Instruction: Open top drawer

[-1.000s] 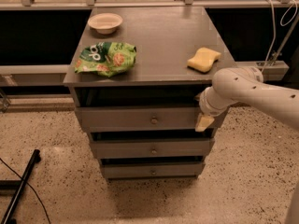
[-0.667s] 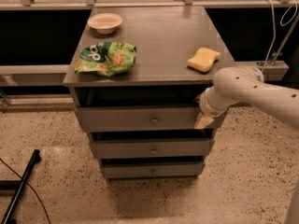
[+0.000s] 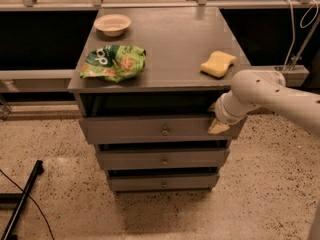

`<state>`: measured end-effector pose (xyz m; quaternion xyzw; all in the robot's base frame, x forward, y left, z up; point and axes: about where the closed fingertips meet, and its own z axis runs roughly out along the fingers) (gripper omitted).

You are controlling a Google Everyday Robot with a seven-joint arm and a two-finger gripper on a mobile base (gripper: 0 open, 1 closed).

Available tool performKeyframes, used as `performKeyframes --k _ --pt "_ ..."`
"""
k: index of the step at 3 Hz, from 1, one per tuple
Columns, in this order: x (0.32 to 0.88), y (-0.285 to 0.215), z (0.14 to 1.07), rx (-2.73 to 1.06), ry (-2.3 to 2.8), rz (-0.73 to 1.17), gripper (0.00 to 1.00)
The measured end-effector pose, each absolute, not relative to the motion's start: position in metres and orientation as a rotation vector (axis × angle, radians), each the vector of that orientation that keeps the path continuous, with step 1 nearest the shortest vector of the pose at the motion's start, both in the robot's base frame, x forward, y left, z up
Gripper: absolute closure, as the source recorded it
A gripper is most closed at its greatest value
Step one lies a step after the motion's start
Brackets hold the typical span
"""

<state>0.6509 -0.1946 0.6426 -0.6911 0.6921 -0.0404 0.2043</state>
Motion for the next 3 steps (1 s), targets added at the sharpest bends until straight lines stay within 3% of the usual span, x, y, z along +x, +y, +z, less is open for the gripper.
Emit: performKeyframes --k 1,2,3 --pt "0.636 -0.193 0.645 -1.931 1.919 -0.074 0.61" --pt "0.624 -0.192 0.65 -1.932 1.907 -0.056 0.41" --pt "0.575 -0.192 0.65 -1.941 1.917 -0.013 0.17"
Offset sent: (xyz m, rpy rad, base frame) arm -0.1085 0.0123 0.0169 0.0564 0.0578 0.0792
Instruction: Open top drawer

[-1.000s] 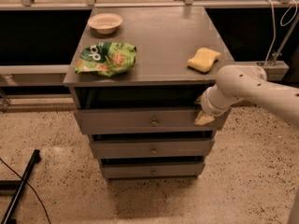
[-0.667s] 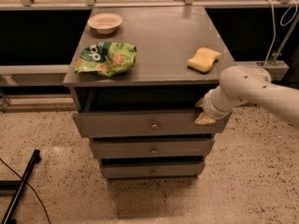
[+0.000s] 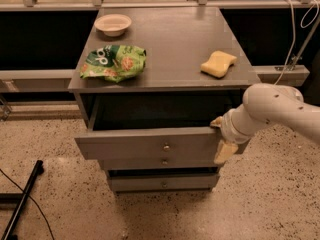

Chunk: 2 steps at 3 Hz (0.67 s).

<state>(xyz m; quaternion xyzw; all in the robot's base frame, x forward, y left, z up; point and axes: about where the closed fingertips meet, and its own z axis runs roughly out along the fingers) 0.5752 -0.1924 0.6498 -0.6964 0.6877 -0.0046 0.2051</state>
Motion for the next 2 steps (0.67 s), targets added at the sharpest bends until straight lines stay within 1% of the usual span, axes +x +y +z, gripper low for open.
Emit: performKeyframes --k 1,2 --pt "0.5706 -0.1922 0.6498 -1.943 1.917 -0.008 0.0" --pt "0.5706 -0.1922 0.6497 -1.943 1.917 -0.008 0.0"
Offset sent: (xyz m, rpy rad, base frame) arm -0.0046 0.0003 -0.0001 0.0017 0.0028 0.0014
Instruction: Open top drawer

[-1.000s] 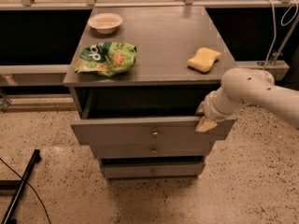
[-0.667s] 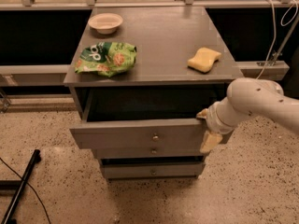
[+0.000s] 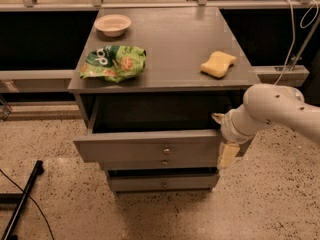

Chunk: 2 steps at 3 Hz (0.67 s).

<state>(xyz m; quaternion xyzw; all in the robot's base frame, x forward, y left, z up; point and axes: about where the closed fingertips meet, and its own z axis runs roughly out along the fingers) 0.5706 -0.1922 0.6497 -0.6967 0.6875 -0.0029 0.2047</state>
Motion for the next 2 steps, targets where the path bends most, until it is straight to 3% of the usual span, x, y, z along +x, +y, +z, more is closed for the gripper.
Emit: performKeyframes --k 1,2 --pt "0.572 -0.194 0.647 -1.957 1.936 0.011 0.0" --pt "0.558 -0.189 0.645 -2.029 1.948 0.042 0.08"
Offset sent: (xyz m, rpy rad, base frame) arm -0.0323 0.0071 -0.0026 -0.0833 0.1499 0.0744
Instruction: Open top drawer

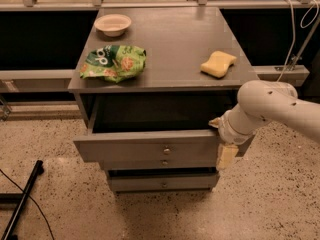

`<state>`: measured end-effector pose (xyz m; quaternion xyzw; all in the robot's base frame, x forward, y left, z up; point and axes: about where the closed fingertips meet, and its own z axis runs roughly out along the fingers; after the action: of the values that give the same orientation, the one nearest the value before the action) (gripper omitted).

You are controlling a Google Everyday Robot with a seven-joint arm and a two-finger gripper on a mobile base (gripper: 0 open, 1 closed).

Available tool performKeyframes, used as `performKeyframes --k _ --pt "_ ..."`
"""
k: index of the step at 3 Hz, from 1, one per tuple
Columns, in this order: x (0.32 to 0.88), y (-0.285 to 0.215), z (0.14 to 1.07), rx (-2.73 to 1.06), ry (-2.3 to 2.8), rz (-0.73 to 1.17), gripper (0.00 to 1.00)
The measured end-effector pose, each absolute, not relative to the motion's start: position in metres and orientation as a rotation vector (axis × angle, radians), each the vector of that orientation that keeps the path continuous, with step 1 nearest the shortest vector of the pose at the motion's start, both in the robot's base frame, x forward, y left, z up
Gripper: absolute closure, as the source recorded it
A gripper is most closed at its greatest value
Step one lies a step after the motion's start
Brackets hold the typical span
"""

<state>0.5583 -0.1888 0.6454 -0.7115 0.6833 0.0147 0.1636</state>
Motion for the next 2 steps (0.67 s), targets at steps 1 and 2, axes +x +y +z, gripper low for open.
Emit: performKeyframes --k 1,2 --pt "0.537 -0.182 0.646 -2.114 1.951 0.081 0.24" --pt "0.519 -0.176 0.645 -2.184 1.948 0.12 0.41"
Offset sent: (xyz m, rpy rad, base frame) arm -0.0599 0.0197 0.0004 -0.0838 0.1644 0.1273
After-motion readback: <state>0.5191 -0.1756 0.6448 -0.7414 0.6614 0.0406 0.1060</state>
